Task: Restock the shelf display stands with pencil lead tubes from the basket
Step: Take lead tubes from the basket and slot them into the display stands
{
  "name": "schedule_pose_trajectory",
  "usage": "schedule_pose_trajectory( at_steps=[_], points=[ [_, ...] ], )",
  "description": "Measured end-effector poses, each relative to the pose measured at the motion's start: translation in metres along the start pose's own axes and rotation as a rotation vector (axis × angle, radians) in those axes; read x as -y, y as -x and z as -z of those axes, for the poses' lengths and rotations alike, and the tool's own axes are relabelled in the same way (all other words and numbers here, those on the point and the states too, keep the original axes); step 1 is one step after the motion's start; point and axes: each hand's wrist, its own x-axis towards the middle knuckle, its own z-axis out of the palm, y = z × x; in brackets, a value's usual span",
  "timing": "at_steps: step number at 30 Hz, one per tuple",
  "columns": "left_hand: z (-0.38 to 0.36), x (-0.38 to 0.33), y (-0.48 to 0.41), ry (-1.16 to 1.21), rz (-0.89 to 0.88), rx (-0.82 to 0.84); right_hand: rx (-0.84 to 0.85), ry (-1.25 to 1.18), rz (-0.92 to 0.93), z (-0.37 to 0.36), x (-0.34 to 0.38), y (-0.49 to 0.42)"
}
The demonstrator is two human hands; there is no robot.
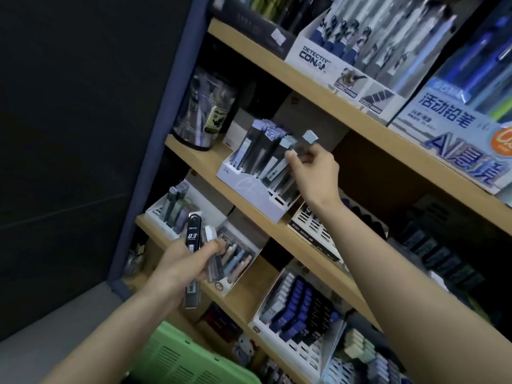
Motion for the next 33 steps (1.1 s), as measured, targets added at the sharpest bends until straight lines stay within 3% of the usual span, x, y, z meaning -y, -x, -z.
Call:
schedule_pose_trajectory(
  at_steps=[17, 27, 33],
  points=[
    [0.003, 0.004, -0.014, -0.015, 0.022, 0.011, 0.176, 0.129, 0.0, -0.02, 0.01, -0.005],
    [0.005, 0.006, -0.018, -0.019, 0.069, 0.012, -0.015, 0.107, 0.144, -0.011, 0.014, -0.017],
    [0.007, 0.005, -0.017, 0.006, 0.087, 0.014, 0.032, 0.151, 0.176, -0.009, 0.015, -0.024]
  ],
)
